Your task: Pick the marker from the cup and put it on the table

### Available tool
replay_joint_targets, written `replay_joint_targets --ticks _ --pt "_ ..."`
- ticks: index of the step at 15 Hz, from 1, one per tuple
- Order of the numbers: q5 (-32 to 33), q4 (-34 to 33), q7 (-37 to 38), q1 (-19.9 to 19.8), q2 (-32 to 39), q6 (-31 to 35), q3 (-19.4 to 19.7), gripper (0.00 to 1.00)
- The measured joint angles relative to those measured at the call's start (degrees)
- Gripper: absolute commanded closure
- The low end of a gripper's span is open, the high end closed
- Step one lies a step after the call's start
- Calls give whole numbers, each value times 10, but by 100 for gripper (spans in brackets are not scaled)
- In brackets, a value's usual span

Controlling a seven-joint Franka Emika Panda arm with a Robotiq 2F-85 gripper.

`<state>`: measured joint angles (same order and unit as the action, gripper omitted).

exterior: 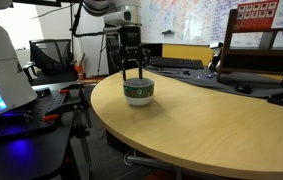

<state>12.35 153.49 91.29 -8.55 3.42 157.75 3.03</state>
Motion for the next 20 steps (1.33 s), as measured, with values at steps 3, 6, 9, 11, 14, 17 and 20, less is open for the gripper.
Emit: replay_joint_targets --ticks 3,6,9,11,14,17,20 --pt "1 -17 1 21 17 3 12 39" --pt "0 -32 1 39 37 3 24 44" --pt "0 -49 1 52 59 3 44 38" --pt "1 -60 1 59 72 4 60 37" --pt "1 -74 0 70 90 6 75 50" --pt "1 -79 0 83 105 7 82 74" --pt "1 -79 0 98 118 7 92 93"
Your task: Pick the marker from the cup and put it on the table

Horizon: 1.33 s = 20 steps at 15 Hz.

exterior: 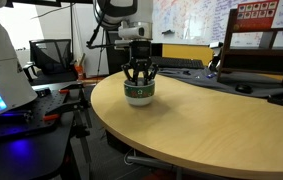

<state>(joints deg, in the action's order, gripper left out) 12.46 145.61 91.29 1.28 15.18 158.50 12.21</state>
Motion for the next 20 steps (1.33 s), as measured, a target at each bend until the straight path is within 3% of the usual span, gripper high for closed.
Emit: replay_joint_targets --ticks 1,3,8,11,13,16,20 --pt "3 0 0 6 3 0 6 99" --pt "14 0 0 21 5 0 20 94" --pt "53 7 1 51 -9 0 44 94" --pt "56 27 -6 54 -62 -6 43 94" --pt "82 43 -17 49 -121 -45 40 94" --pt "100 67 -93 25 -214 -117 1 94" --pt "13 93 -238 19 -286 -128 -72 94"
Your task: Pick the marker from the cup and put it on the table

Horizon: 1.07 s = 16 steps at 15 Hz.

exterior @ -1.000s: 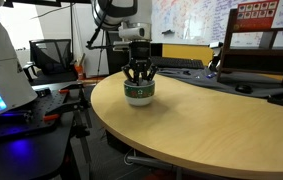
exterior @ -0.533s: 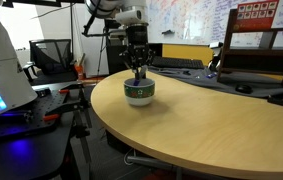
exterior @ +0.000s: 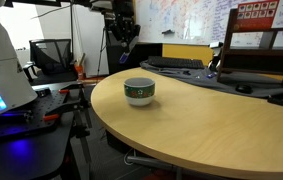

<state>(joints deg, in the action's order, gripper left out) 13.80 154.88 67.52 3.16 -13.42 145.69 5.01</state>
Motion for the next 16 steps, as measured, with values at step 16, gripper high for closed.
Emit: replay_joint_targets --ticks 16 --pt "-260 -145 -519 24 303 66 -96 94"
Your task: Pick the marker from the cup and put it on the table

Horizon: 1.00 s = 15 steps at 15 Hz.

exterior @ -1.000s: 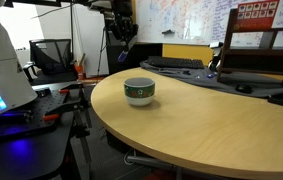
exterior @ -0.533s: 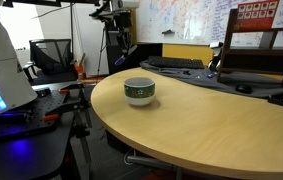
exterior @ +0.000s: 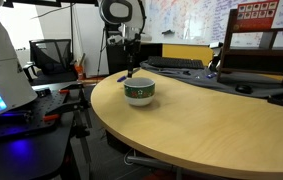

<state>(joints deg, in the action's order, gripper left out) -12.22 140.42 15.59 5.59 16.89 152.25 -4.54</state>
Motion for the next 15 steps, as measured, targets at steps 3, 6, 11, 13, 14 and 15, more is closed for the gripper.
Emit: replay_joint_targets --ticks 3,6,11,13,14,15 --pt "-5 -36 -19 -11 62 5 0 51" --pt "-6 -58 -20 -19 87 5 0 37" --pt "-28 -52 -51 -34 64 7 -16 0" --pt "-38 -30 -61 -35 18 -5 -27 0" --pt "-37 -12 -60 -32 -13 -16 -27 0" --pt "-25 8 -51 -27 -48 -28 -23 0"
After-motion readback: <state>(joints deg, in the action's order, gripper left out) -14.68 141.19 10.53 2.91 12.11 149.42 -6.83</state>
